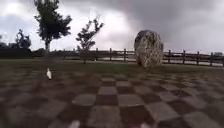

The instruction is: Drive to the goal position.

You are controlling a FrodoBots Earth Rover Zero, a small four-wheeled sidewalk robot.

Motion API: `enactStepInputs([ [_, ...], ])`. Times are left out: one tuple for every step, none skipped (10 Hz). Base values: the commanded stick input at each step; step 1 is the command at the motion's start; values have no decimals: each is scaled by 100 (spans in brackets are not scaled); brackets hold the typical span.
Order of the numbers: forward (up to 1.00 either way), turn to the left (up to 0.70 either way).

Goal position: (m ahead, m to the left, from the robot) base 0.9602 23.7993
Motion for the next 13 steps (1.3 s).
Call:
enactStepInputs([
  [70, 27],
  [70, 27],
  [70, 27],
  [70, 27],
  [70, 27],
  [70, 27],
  [70, 27],
  [70, 27],
  [70, 27],
  [70, 27],
  [70, 27],
  [70, 27],
  [70, 27],
])
